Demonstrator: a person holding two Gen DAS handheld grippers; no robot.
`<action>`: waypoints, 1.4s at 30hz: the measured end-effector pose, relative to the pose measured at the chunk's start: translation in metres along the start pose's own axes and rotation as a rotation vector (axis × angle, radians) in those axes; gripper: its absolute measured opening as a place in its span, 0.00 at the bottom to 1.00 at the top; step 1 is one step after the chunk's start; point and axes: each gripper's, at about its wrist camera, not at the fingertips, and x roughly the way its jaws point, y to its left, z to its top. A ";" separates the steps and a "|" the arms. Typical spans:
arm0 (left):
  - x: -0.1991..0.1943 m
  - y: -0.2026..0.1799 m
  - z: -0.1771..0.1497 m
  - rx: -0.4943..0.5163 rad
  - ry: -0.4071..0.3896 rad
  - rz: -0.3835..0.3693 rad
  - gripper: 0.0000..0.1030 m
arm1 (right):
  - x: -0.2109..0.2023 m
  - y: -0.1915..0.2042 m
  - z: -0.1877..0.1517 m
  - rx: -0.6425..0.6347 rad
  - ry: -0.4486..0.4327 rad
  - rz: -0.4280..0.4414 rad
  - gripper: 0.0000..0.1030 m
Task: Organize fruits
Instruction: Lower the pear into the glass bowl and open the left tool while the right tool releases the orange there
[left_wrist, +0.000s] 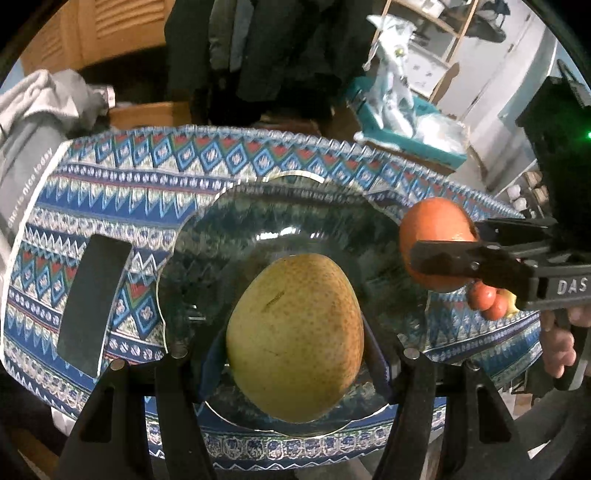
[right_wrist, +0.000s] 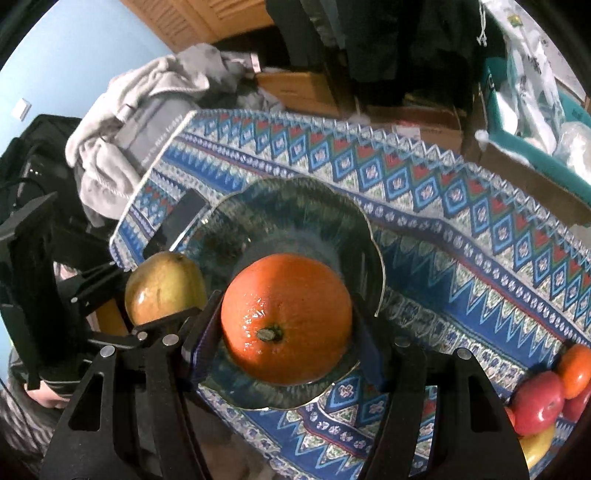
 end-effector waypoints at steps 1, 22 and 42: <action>0.004 0.000 -0.001 -0.001 0.010 0.003 0.65 | 0.002 0.000 -0.001 0.002 0.005 0.000 0.63; 0.052 0.005 -0.029 -0.068 0.211 -0.014 0.66 | 0.040 -0.013 -0.017 0.032 0.110 -0.034 0.64; 0.013 -0.005 -0.010 -0.031 0.065 0.031 0.74 | 0.033 -0.015 -0.022 0.074 0.100 0.013 0.63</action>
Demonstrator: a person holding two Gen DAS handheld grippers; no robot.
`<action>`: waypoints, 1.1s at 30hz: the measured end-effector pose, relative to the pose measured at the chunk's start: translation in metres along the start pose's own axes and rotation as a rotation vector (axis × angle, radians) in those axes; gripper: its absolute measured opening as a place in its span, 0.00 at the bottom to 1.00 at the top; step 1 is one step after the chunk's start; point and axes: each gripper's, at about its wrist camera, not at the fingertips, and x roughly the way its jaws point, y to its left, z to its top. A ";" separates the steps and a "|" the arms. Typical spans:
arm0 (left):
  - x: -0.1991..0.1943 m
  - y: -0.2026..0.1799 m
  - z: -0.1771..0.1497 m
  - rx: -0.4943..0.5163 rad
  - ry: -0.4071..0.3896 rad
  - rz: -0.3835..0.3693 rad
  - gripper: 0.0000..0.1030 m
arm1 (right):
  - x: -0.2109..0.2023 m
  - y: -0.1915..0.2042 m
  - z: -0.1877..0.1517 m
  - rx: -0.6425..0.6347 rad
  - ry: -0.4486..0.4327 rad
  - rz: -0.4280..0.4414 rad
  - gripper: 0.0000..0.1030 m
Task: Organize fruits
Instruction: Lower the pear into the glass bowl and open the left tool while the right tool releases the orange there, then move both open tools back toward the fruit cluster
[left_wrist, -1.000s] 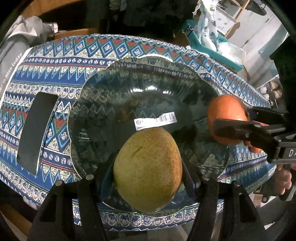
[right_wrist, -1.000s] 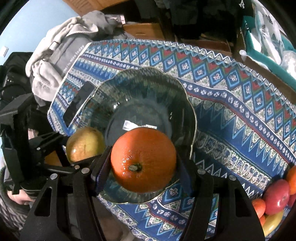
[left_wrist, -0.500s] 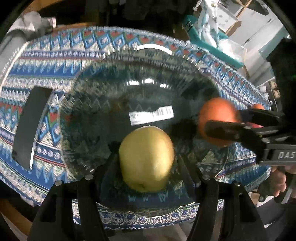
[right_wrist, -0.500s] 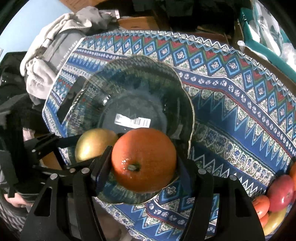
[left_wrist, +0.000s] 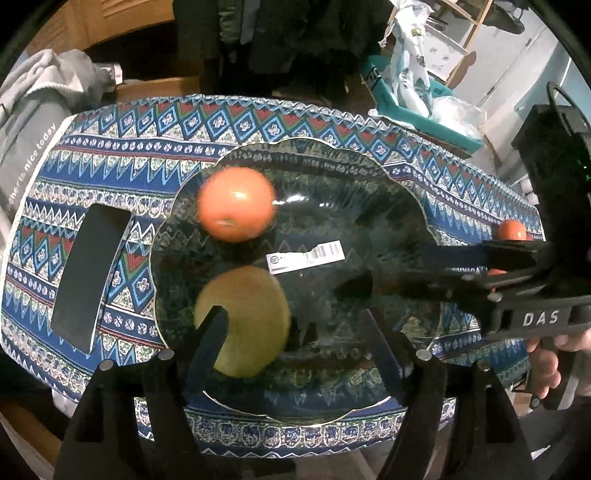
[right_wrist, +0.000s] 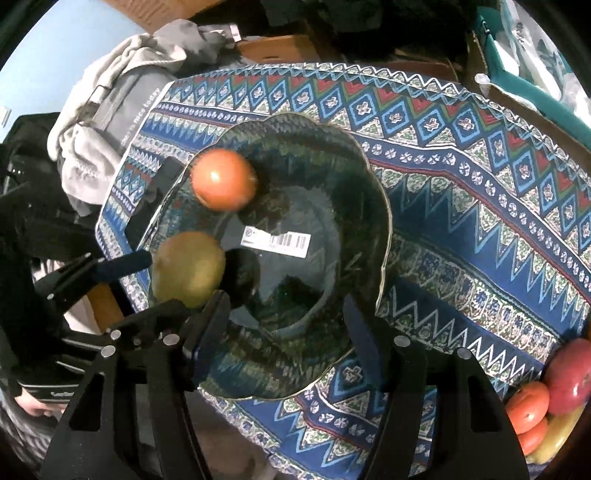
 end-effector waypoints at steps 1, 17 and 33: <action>0.000 -0.002 0.001 0.005 -0.003 0.003 0.74 | 0.000 0.000 -0.001 -0.003 -0.002 0.003 0.63; -0.004 -0.032 0.010 0.040 -0.028 0.000 0.74 | -0.047 -0.009 -0.017 -0.031 -0.087 -0.064 0.63; -0.014 -0.109 0.019 0.157 -0.057 -0.037 0.74 | -0.121 -0.055 -0.059 -0.005 -0.169 -0.288 0.69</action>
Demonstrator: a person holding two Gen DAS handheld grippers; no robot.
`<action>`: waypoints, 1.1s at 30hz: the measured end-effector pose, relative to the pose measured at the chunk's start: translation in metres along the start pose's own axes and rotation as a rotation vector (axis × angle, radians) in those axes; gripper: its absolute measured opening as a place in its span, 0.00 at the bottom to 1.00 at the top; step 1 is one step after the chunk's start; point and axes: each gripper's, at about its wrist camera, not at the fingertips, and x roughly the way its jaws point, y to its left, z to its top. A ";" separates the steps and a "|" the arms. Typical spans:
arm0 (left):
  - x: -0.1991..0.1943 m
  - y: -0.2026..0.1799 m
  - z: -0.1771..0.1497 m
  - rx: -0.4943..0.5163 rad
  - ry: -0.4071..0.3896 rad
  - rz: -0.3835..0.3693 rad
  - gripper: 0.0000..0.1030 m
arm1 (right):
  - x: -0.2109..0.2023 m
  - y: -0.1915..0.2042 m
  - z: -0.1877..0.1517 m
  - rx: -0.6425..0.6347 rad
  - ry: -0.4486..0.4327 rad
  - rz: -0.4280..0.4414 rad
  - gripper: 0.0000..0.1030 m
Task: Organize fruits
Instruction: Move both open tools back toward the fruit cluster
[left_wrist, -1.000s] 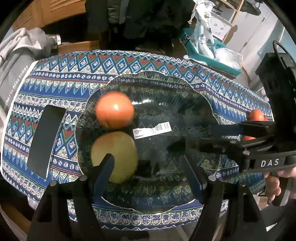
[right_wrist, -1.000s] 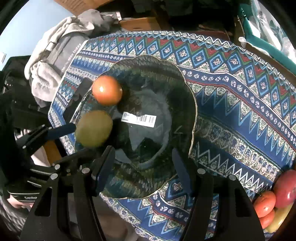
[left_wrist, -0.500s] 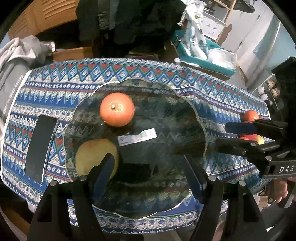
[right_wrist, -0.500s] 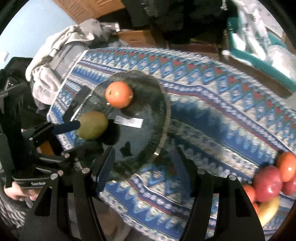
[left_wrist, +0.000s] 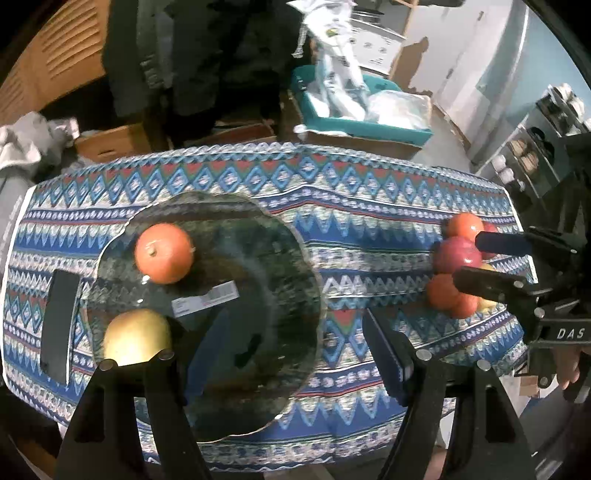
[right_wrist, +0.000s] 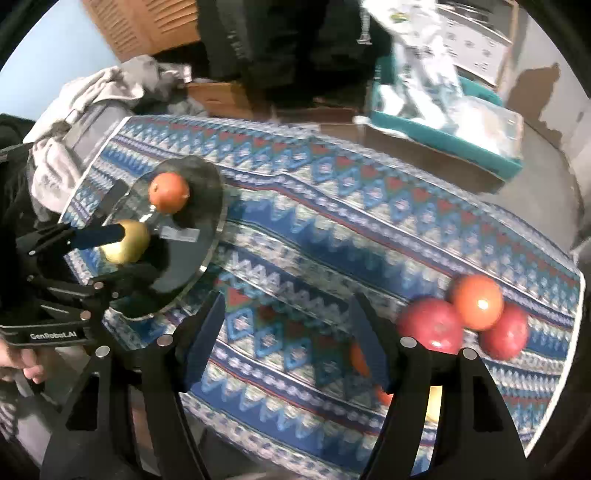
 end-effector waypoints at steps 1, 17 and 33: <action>0.000 -0.005 0.001 0.006 0.000 0.000 0.74 | -0.004 -0.007 -0.003 0.010 -0.003 -0.010 0.69; 0.015 -0.083 0.013 0.116 0.026 -0.060 0.74 | -0.027 -0.097 -0.053 0.155 -0.008 -0.089 0.70; 0.058 -0.123 0.022 0.168 0.096 -0.104 0.74 | 0.008 -0.151 -0.090 0.267 0.085 -0.112 0.70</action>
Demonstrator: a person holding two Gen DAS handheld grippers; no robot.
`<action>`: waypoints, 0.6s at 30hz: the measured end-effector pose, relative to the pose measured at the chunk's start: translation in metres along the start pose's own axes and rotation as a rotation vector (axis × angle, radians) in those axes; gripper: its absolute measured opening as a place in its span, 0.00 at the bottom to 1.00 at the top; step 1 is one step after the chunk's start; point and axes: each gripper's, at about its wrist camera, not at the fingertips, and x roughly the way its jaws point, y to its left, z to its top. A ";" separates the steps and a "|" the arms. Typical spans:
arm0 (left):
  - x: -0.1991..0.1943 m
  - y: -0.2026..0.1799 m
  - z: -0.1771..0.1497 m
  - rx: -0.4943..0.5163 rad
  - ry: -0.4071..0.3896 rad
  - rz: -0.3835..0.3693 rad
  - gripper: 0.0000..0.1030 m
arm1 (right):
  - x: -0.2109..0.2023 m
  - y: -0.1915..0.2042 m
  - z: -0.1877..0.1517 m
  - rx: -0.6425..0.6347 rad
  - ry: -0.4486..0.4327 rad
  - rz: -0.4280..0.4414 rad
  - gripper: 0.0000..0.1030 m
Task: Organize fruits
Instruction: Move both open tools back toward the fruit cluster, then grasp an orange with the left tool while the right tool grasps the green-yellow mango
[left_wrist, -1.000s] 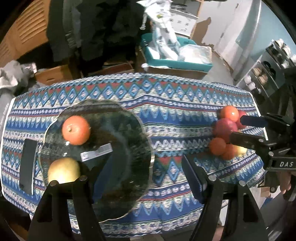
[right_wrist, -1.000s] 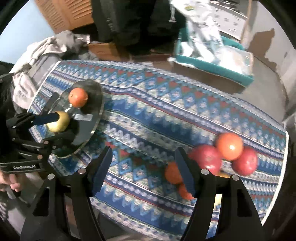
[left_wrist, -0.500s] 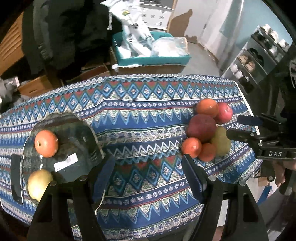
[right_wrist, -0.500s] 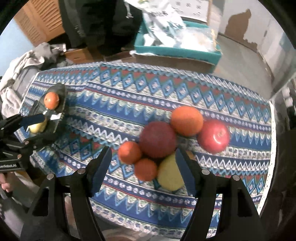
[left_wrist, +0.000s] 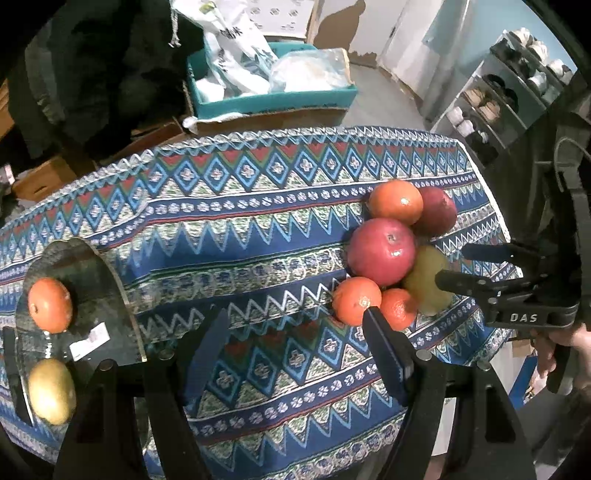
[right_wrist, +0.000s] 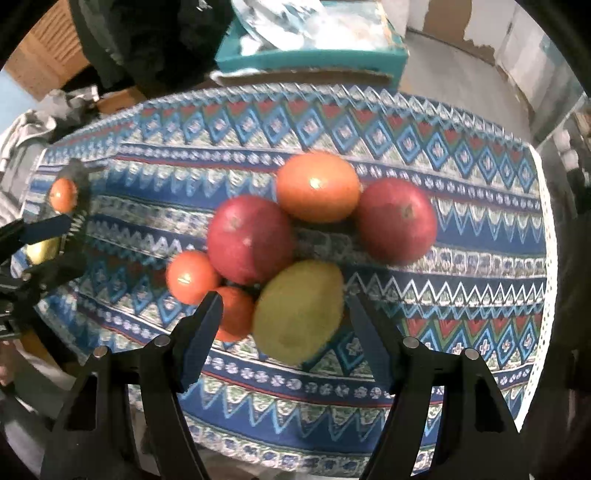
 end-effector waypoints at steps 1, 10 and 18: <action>0.004 -0.001 0.001 0.001 0.006 -0.004 0.74 | 0.003 -0.002 0.000 0.008 0.004 -0.002 0.70; 0.029 -0.015 0.008 0.005 0.044 -0.028 0.74 | 0.038 -0.011 -0.005 0.069 0.058 0.059 0.70; 0.051 -0.027 0.011 0.000 0.088 -0.079 0.74 | 0.054 -0.021 -0.007 0.119 0.059 0.140 0.64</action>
